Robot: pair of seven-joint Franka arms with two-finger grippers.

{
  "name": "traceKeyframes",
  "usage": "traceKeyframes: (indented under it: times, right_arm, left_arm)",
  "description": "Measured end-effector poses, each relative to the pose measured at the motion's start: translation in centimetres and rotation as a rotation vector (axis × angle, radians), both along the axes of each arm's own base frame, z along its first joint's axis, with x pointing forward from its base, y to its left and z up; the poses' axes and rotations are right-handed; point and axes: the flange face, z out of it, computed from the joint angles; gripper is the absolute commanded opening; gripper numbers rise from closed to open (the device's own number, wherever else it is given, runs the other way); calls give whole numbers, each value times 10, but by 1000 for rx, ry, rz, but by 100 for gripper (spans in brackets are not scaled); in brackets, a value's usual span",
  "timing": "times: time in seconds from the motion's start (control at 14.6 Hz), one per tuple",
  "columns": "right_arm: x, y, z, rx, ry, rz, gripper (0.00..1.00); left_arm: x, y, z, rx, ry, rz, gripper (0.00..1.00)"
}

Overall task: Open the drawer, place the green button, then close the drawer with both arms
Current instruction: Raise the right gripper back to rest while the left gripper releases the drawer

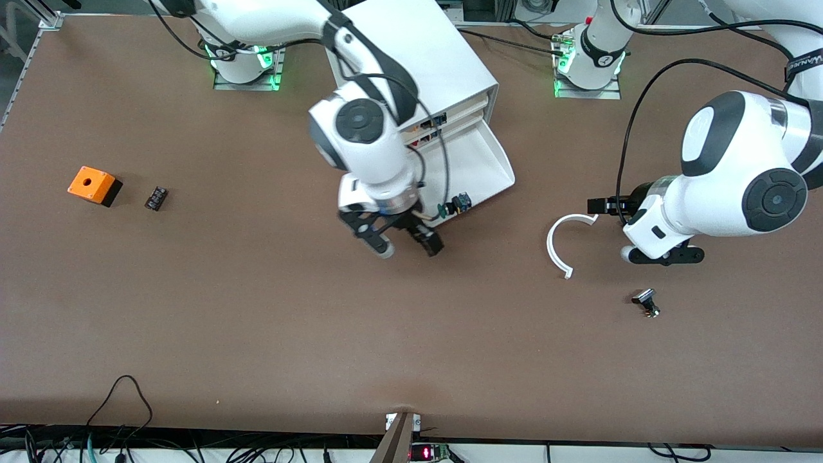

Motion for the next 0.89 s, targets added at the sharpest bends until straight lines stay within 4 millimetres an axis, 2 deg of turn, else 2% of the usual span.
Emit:
traceKeyframes:
  times: [0.07, 0.21, 0.34, 0.48, 0.62, 0.89]
  right_arm:
    - [19, -47, 23, -36, -5, 97, 100]
    - [31, -91, 34, -81, -2, 217, 100]
    - [44, -147, 42, -126, 15, 319, 100]
    - [52, -198, 49, -145, 18, 342, 100]
    - [49, -239, 55, -162, 25, 373, 100]
    - [29, -298, 64, -197, 48, 423, 100]
  left_arm:
    - [4, -11, -3, -5, -25, 23, 92]
    - [7, -24, -13, -14, -39, 36, 93]
    - [5, -40, -32, -22, -23, 30, 94]
    - [3, -54, -48, -24, -15, 22, 94]
    - [3, -63, -61, -28, -33, 18, 98]
    - [2, -70, -100, -19, -86, 101, 98]
